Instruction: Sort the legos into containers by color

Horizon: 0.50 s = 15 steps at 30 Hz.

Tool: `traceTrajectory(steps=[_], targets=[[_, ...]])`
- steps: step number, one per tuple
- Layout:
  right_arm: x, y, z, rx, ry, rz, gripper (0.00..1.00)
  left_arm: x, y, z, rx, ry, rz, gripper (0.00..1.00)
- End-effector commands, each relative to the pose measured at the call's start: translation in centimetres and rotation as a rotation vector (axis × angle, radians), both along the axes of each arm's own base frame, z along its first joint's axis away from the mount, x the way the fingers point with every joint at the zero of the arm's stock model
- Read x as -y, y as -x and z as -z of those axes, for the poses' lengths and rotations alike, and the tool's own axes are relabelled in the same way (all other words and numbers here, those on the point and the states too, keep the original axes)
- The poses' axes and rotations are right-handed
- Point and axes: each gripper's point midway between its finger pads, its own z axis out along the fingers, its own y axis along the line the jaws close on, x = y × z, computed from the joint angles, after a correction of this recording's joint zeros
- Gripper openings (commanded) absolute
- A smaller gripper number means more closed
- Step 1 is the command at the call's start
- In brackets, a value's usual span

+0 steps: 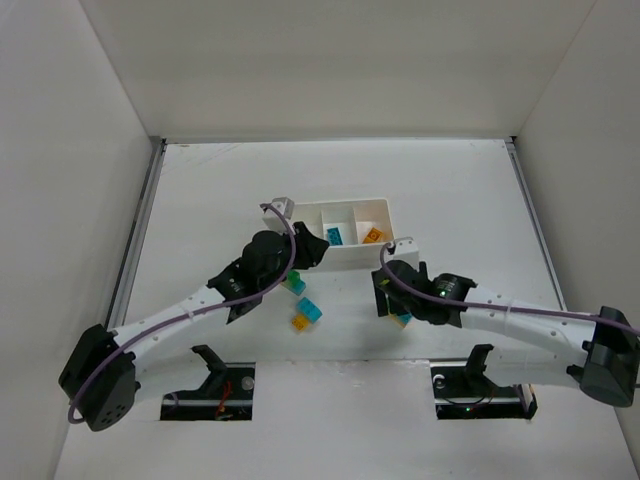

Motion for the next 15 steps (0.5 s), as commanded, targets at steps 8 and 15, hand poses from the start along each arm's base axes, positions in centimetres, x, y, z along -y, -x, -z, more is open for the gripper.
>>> traceTrajectory(steps=[8, 15], targets=[[-1.2, 1.3, 2.4, -0.138, 0.08, -0.109, 0.74, -1.3, 0.9, -2.5, 0.065, 0.114, 0.035, 0.33], [-0.1, 0.4, 3.4, -0.147, 0.133, -0.059, 0.73, -1.9, 0.9, -2.2, 0.052, 0.146, 0.039, 0.34]])
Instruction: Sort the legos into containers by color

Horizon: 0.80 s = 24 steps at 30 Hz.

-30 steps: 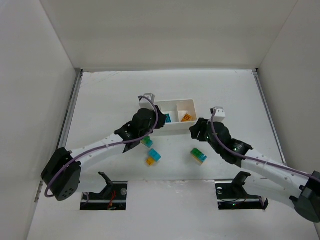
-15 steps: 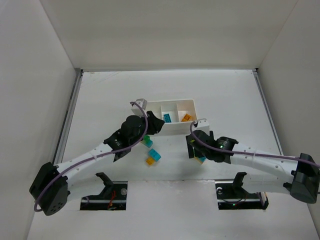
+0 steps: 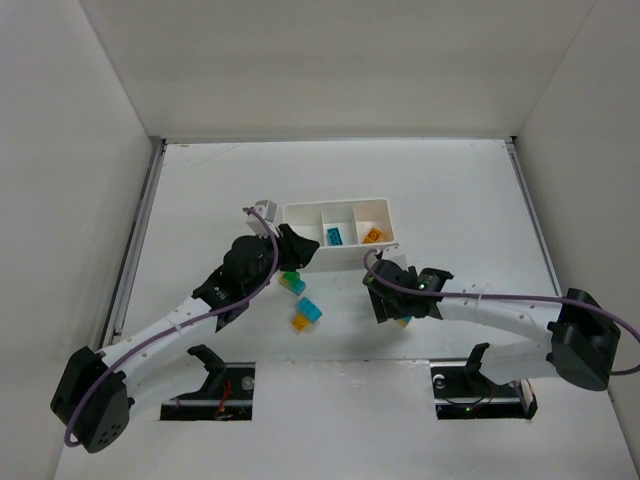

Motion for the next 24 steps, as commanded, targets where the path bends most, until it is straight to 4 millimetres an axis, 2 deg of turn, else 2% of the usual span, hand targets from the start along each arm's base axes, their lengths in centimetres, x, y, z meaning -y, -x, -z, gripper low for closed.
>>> traceTrajectory(steps=[1, 8, 16, 24], targets=[[-0.3, -0.7, -0.4, 0.012, -0.005, 0.009, 0.73, 0.4, 0.3, -1.3, 0.03, 0.061, 0.031, 0.34], [0.9, -1.4, -0.8, 0.042, 0.001, 0.042, 0.73, 0.5, 0.3, -1.1, 0.023, 0.07, 0.037, 0.34], [0.1, -1.6, -2.6, 0.082, -0.077, 0.039, 0.73, 0.4, 0.1, -1.1, 0.023, 0.07, 0.032, 0.34], [0.6, -1.1, -0.7, 0.04, -0.03, 0.035, 0.73, 0.4, -0.1, -0.9, 0.018, 0.071, 0.028, 0.34]])
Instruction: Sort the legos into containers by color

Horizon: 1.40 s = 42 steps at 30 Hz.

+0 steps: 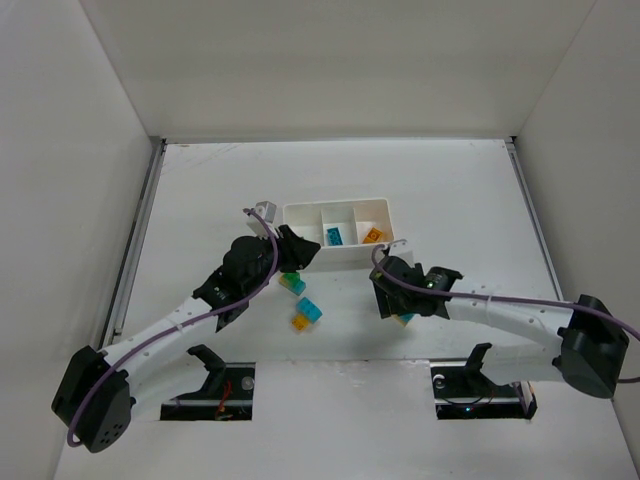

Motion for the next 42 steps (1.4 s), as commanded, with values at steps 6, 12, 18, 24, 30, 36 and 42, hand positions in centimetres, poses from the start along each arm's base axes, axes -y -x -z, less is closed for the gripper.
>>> traceTrajectory(steps=[6, 12, 18, 24, 30, 36, 42], targets=[[-0.3, -0.6, 0.8, -0.008, 0.01, 0.002, 0.69, 0.2, -0.4, -1.2, 0.038, 0.039, 0.001, 0.34], [-0.9, -0.7, 1.7, -0.035, 0.0, -0.006, 0.62, 0.2, -0.4, -1.2, 0.039, 0.04, 0.001, 0.34], [-0.8, -0.2, 2.2, -0.057, 0.009, -0.011, 0.59, 0.1, -0.3, -1.3, 0.04, 0.042, 0.002, 0.34], [-1.2, 0.4, 2.8, -0.094, -0.003, -0.025, 0.52, 0.0, -0.3, -1.5, 0.045, 0.047, -0.001, 0.34], [-1.9, 0.5, 2.6, -0.089, -0.034, -0.033, 0.33, -0.1, -0.4, -1.6, 0.046, 0.048, -0.004, 0.34], [-3.4, -0.7, -0.2, 0.007, -0.17, -0.026, 0.29, 0.1, -0.3, -1.5, 0.036, 0.057, 0.006, 0.34], [-5.6, -2.3, -5.0, 0.133, -0.405, -0.025, 0.28, 0.6, 0.0, -2.2, 0.021, 0.091, 0.027, 0.34]])
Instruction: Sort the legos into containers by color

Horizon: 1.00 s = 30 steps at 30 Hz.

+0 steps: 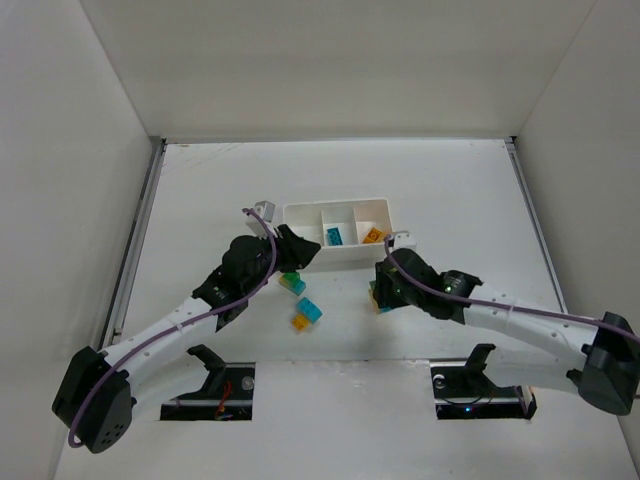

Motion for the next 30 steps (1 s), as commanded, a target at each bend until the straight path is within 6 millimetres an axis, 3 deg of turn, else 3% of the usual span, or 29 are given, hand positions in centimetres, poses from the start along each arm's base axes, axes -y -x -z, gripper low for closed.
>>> traceTrajectory(steps=[1, 10, 15, 23, 30], targets=[[-2.5, -1.8, -3.8, 0.102, -0.219, 0.014, 0.28, 0.8, 0.1, -2.5, 0.038, 0.082, 0.032, 0.34], [-4.0, -5.7, -10.7, 0.239, -0.658, 0.095, 0.28, 2.4, 1.8, -4.4, 0.018, 0.21, 0.104, 0.41], [-4.8, -6.8, -13.6, 0.248, -0.884, 0.112, 0.28, 3.6, 2.8, -5.3, 0.014, 0.302, 0.155, 0.47], [-6.1, -7.5, -16.4, 0.23, -1.123, 0.105, 0.29, 5.6, 3.2, -5.0, -0.039, 0.401, 0.203, 0.54], [-6.4, -7.4, -17.2, 0.207, -1.226, 0.089, 0.28, 6.6, 2.9, -5.3, -0.047, 0.446, 0.224, 0.58]])
